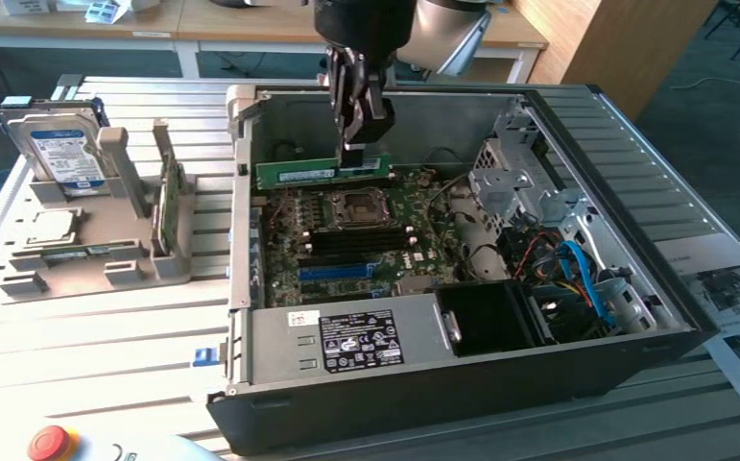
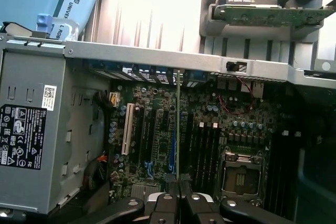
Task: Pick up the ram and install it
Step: 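Pick up the ram and move it above insertion slot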
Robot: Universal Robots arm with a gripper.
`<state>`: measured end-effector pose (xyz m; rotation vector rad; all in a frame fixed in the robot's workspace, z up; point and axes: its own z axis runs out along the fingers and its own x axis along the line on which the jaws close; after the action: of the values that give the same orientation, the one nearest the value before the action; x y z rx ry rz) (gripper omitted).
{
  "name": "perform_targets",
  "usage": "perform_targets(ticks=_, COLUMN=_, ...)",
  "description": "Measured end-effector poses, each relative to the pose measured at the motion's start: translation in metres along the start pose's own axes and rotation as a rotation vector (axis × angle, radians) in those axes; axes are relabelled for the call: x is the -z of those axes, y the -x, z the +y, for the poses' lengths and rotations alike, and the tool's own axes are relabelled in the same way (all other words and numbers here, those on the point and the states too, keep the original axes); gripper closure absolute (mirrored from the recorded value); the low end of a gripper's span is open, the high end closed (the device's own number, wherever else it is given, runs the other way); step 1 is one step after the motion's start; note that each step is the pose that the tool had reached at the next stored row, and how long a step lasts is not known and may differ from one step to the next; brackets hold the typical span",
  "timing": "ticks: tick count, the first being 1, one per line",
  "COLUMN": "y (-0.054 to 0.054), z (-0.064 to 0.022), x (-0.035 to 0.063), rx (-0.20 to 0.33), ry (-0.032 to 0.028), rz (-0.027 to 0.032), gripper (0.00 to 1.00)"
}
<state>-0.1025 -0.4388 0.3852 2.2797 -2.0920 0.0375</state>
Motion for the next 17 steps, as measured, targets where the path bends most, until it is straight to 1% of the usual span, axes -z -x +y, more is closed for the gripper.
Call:
perform_targets(ticks=3, y=0.000, z=0.0000, x=0.0000, rx=-0.033, ry=0.0016, rz=-0.0004, gripper=0.88)
perform_targets(ticks=8, y=0.000, z=-0.0007, x=-0.0001, rx=-0.037, ry=0.0017, rz=-0.0008, gripper=0.88)
perform_targets(ticks=10, y=-0.001, z=-0.0039, x=-0.0001, rx=-0.037, ry=0.0017, rz=-0.0007, gripper=0.88)
perform_targets(ticks=17, y=-0.004, z=-0.0190, x=0.0000, rx=-0.038, ry=0.0019, rz=-0.0006, gripper=0.88)
